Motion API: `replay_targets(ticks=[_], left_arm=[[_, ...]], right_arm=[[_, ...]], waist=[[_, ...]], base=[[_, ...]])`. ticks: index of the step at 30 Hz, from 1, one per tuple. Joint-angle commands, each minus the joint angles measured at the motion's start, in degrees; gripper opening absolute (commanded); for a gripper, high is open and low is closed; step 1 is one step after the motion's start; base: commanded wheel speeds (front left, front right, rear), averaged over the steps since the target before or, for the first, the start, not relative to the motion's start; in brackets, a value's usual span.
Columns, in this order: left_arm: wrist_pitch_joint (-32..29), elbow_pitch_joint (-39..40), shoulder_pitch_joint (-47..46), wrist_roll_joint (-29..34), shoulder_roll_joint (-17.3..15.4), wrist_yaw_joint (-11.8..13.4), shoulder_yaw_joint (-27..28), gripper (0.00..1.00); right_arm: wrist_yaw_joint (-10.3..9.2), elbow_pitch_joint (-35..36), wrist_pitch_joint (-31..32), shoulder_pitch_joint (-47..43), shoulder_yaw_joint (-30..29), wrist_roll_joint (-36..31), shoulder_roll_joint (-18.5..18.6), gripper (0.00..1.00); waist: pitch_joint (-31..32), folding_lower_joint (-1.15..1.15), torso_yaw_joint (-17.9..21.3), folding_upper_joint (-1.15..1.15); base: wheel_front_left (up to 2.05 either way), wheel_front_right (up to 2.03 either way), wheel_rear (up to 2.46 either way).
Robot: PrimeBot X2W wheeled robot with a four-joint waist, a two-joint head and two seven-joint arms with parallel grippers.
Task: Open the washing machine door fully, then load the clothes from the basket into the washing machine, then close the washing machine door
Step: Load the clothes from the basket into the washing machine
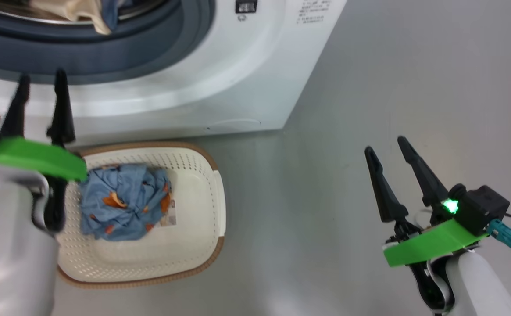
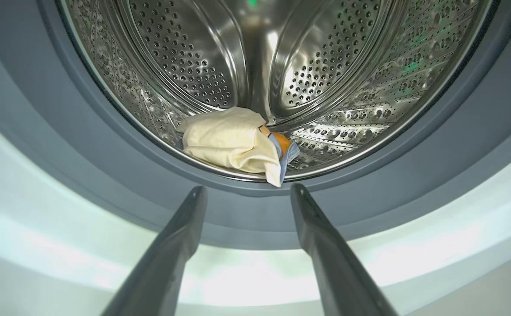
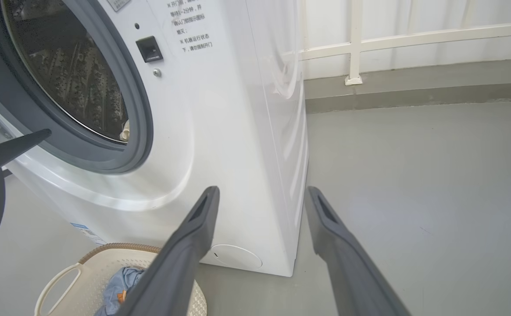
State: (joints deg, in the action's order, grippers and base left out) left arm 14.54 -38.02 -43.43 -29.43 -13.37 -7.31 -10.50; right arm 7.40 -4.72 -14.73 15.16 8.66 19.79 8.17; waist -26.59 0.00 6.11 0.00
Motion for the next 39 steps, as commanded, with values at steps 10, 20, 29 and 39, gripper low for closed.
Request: replay_targets(ticks=[10, 20, 29, 39], left_arm=[[0.5, 6.3, 13.4, 5.9, 0.9, -0.2, 5.4, 1.00], [0.5, 10.0, 24.5, 9.3, 2.2, -0.2, 8.3, 1.00], [0.5, 14.2, 31.5, 11.0, 2.7, -0.2, 10.0, 1.00], [0.5, 20.6, 38.8, 11.7, 2.3, -0.2, 11.8, 1.00]], right_arm=[[0.09, 0.6, -0.3, -7.9, -0.4, 2.5, 3.2, 1.00], [0.09, 1.0, -0.3, -14.1, -2.3, 4.2, 5.4, 1.00], [0.09, 1.6, -0.3, -19.3, -4.1, 5.3, 6.7, 1.00], [0.09, 2.5, -0.3, -22.4, -5.9, 6.0, 7.4, 1.00]], waist=[[11.0, 0.00, -3.5, 0.00], [17.5, 0.00, -4.7, 0.00], [21.3, 0.00, -5.7, 0.00], [22.3, 0.00, -5.9, 0.00]], base=[[0.00, 0.00, 0.00], [0.00, 0.00, 0.00], [0.00, 0.00, 0.00], [0.00, 0.00, 0.00]])
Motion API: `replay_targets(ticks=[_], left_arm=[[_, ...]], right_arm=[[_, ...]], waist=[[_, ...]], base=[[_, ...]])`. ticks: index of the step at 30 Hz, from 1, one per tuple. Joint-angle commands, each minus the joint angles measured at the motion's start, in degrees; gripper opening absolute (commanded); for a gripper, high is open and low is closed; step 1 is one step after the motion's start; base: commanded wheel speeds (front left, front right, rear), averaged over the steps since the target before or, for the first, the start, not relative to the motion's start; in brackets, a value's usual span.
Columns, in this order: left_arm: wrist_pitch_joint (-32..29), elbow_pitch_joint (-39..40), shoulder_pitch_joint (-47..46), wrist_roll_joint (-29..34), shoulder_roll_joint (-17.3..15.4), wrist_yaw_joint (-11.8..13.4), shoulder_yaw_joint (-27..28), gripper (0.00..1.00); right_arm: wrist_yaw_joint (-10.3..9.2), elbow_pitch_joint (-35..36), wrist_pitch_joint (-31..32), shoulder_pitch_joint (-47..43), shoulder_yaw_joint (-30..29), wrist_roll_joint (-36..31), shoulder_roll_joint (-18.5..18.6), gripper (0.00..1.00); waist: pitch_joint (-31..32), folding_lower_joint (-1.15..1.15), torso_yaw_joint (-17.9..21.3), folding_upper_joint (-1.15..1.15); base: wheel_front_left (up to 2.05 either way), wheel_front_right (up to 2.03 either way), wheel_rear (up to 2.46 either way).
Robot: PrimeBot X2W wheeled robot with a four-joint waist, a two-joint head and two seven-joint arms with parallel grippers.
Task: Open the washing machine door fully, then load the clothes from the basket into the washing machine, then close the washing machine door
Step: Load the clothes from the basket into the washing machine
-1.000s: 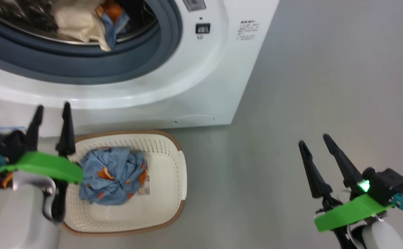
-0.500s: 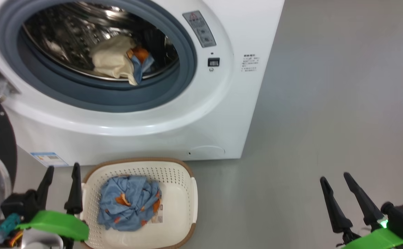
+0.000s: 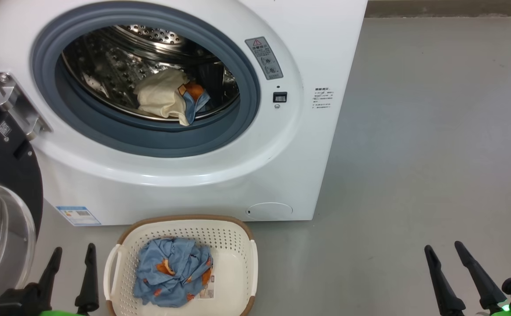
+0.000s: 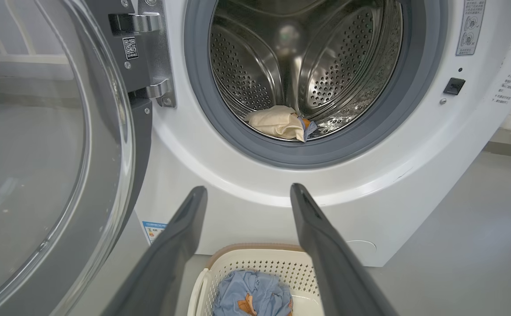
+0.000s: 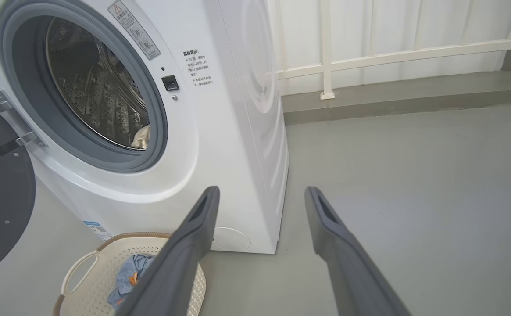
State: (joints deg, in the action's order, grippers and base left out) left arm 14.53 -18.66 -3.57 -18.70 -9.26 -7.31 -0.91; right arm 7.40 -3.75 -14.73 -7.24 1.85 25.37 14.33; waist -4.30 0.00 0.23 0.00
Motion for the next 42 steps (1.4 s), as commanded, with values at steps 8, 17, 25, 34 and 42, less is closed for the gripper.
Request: replay_targets(ticks=[8, 17, 25, 34, 42], left_arm=[[0.5, 3.0, 0.6, 1.2, -1.4, -0.2, 3.0, 1.00], [0.5, 3.1, 0.1, 0.8, -1.4, -0.2, 2.8, 1.00], [0.5, 0.7, -1.1, -0.8, -1.3, -0.2, 1.0, 1.00], [0.5, -5.5, -4.3, -3.1, -2.1, -0.2, -2.4, 1.00], [0.5, -16.5, -13.0, -5.6, -4.5, -0.2, -8.0, 1.00]], right_arm=[[0.09, 1.9, -0.3, 0.0, 0.5, 0.0, 0.7, 1.00], [0.09, 2.2, -0.3, 1.3, 0.7, -0.3, 0.1, 1.00], [0.09, 2.4, -0.3, 4.1, 1.5, -1.1, -1.4, 1.00], [0.09, 2.3, -0.3, 8.7, 3.3, -2.3, -3.7, 1.00], [0.09, 2.6, -0.3, 14.0, 5.2, -3.9, -6.2, 1.00]], waist=[[-0.4, 0.00, 0.0, 0.00], [-2.0, 0.00, 0.2, 0.00], [-5.2, 0.00, 1.0, 0.00], [-10.1, 0.00, 2.1, 0.00], [-18.0, 0.00, 4.0, 0.00]], base=[[0.00, 0.00, 0.00], [0.00, 0.00, 0.00], [0.00, 0.00, 0.00], [0.00, 0.00, 0.00], [0.00, 0.00, 0.00]])
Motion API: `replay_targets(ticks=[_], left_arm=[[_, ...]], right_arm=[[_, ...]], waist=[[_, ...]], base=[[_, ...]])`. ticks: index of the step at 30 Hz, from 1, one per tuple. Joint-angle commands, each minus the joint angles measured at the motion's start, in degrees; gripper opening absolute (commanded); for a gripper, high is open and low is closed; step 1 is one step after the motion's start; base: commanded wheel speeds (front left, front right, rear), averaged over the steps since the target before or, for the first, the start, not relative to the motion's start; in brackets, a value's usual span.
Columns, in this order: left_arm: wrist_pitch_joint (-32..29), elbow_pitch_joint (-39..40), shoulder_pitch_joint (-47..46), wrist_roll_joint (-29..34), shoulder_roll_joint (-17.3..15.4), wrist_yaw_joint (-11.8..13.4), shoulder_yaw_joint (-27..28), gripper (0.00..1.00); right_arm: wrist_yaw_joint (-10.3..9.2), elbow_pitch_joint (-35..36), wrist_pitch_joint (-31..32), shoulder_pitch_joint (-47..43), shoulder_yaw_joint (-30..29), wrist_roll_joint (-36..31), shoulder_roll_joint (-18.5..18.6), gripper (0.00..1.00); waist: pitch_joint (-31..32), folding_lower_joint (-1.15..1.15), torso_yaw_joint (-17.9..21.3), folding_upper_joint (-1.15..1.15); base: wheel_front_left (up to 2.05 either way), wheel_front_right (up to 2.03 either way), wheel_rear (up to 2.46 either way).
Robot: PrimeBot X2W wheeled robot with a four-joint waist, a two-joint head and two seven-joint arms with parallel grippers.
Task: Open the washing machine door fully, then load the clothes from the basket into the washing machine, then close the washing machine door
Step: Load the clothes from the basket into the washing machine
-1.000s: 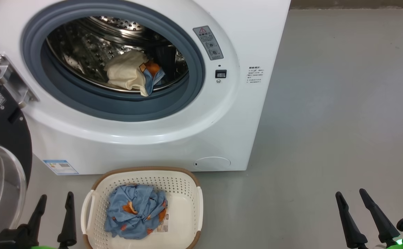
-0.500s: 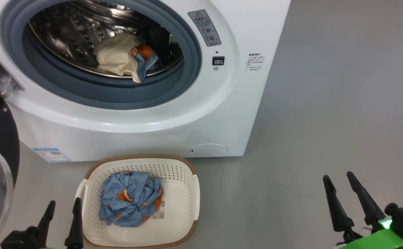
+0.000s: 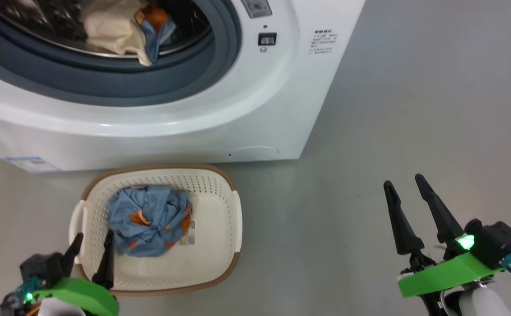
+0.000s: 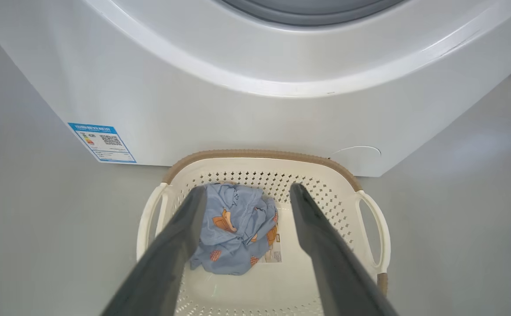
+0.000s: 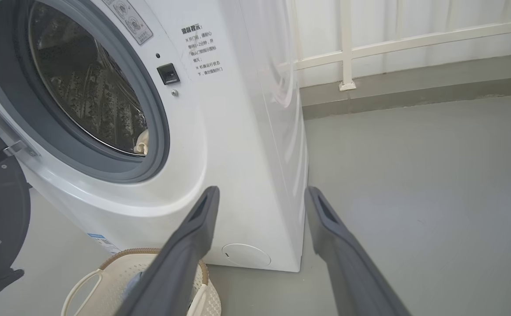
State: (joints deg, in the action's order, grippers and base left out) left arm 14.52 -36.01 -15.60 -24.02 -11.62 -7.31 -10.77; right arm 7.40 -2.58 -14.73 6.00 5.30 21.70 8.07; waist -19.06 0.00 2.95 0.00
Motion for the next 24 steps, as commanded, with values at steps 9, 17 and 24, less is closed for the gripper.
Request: replay_targets(ticks=[9, 17, 24], left_arm=[[0.5, -9.4, -11.0, -3.3, -5.6, -0.2, -5.0, 1.00], [0.5, -16.3, -19.1, -5.9, -8.1, -0.2, -12.8, 1.00], [0.5, -21.7, -24.9, -8.5, -9.8, -0.2, -19.3, 1.00]], right_arm=[[0.09, 1.9, -0.3, 5.4, 3.6, -1.7, -2.1, 1.00], [0.09, 2.3, -0.3, 8.8, 4.9, -2.8, -3.7, 1.00], [0.09, 2.7, -0.3, 10.5, 5.9, -3.2, -4.7, 1.00]], waist=[[-11.2, 0.00, 3.3, 0.00], [-17.6, 0.00, 5.2, 0.00], [-21.0, 0.00, 6.8, 0.00]], base=[[0.00, 0.00, 0.00], [0.00, 0.00, 0.00], [0.00, 0.00, 0.00]])
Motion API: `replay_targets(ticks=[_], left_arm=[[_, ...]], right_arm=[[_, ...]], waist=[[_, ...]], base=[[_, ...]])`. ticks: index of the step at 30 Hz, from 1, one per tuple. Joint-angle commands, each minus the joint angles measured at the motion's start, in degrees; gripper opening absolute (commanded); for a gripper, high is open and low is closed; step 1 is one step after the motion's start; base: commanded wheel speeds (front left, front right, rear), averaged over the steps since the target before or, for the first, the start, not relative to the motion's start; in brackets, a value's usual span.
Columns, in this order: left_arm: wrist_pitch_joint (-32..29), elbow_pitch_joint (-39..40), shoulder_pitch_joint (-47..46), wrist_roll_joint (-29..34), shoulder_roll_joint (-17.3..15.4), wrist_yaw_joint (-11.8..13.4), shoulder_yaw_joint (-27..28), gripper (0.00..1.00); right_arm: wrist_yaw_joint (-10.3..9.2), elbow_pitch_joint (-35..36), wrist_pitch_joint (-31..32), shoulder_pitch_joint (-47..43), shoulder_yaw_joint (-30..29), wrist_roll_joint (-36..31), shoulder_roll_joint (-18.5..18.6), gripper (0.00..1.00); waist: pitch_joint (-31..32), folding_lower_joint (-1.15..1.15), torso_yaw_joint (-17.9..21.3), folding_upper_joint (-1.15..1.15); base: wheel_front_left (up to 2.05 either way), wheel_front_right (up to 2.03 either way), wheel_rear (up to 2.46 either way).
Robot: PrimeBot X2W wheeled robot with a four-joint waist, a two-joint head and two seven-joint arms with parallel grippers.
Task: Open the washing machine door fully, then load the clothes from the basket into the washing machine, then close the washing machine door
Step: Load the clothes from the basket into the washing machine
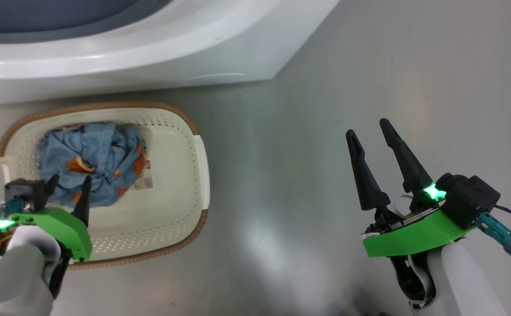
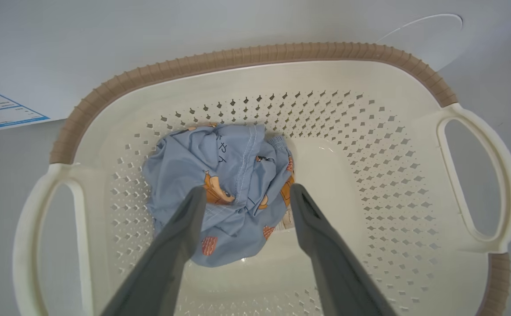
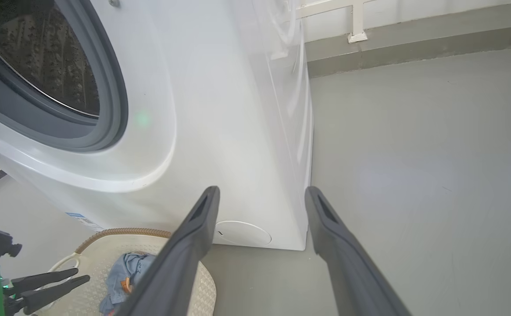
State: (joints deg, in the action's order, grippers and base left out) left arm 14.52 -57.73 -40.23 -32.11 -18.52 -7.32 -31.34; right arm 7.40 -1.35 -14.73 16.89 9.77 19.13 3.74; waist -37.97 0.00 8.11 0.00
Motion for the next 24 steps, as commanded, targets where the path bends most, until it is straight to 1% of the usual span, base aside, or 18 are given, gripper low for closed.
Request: replay_targets(ticks=[1, 10, 11, 20, 24], left_arm=[[0.5, -0.8, -1.1, -0.7, -3.2, -0.2, 0.2, 1.00], [-1.8, -5.7, -8.6, -3.6, -5.8, -0.2, -7.5, 1.00], [-1.8, -5.7, -8.6, -3.6, -5.8, -0.2, -7.5, 1.00], [-4.7, -9.3, -14.1, -3.8, -8.2, -0.2, -14.2, 1.00], [-6.1, -10.9, -15.9, -4.2, -9.1, -0.2, -16.3, 1.00]], right_arm=[[0.09, 1.6, -0.3, -0.2, 1.5, -0.7, -0.4, 1.00], [0.09, 2.2, -0.3, 2.0, 3.5, -0.9, -0.8, 1.00], [0.09, 2.2, -0.3, 2.0, 3.5, -0.9, -0.8, 1.00], [0.09, 3.3, -0.3, 3.3, 5.1, 1.1, -0.9, 1.00], [0.09, 3.7, -0.3, 3.7, 5.7, 1.7, -0.9, 1.00]], waist=[[-2.6, 0.00, 1.8, 0.00], [-6.7, 0.00, 3.9, 0.00], [-6.7, 0.00, 3.9, 0.00], [-10.0, 0.00, 5.8, 0.00], [-11.0, 0.00, 6.6, 0.00]], base=[[0.00, 0.00, 0.00], [0.00, 0.00, 0.00], [0.00, 0.00, 0.00], [0.00, 0.00, 0.00], [0.00, 0.00, 0.00]])
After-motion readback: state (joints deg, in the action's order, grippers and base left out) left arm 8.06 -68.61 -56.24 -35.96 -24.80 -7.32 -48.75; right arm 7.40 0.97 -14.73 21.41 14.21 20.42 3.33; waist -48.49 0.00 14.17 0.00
